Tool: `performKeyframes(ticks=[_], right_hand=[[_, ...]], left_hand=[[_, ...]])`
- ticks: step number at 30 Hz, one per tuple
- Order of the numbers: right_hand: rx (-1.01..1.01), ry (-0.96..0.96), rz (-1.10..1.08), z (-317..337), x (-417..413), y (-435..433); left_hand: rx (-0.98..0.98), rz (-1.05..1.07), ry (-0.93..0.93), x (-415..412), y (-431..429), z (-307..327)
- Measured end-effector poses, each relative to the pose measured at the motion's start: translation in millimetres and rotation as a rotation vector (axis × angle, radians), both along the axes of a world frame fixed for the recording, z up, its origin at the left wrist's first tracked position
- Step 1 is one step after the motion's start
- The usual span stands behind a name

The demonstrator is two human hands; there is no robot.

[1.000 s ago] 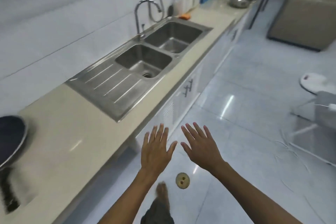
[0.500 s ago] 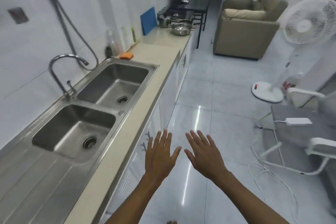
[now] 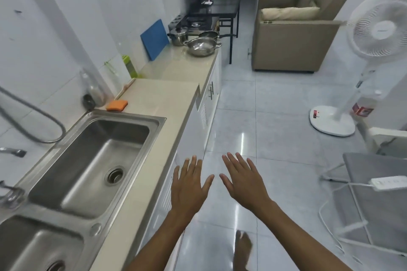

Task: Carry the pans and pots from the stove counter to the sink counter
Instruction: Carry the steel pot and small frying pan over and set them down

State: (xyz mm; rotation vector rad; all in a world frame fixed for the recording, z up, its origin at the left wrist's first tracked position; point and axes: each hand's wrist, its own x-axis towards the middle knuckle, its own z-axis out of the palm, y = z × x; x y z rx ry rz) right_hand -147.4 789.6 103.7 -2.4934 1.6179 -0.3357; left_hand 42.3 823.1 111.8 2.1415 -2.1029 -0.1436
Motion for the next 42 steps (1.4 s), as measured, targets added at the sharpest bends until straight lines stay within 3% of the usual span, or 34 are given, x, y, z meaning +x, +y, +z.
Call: performKeyframes(ticks=[16, 22, 31, 39, 42], right_hand=[[0.009, -0.008, 0.046, 18.0, -51.2, -427.9], [0.023, 0.021, 0.023, 16.6, -55.7, -594.8], [0.019, 0.057, 0.038, 22.1, -74.1, -825.0], [0.076, 0.092, 0.127, -9.1, -97.2, -1045.0], [0.112, 0.098, 0.184, -6.2, -102.1, -1129.2]], left_hand=[[-0.036, 0.053, 0.075, -64.3, -432.2, -0.1], [-0.006, 0.052, 0.182, -73.7, -604.9, -10.5], [0.004, 0.046, 0.102, -90.8, -835.5, -9.6], [0.076, 0.251, 0.100, -104.7, -1010.4, -44.7], [0.100, 0.395, 0.181, -111.3, -1066.9, -47.1]])
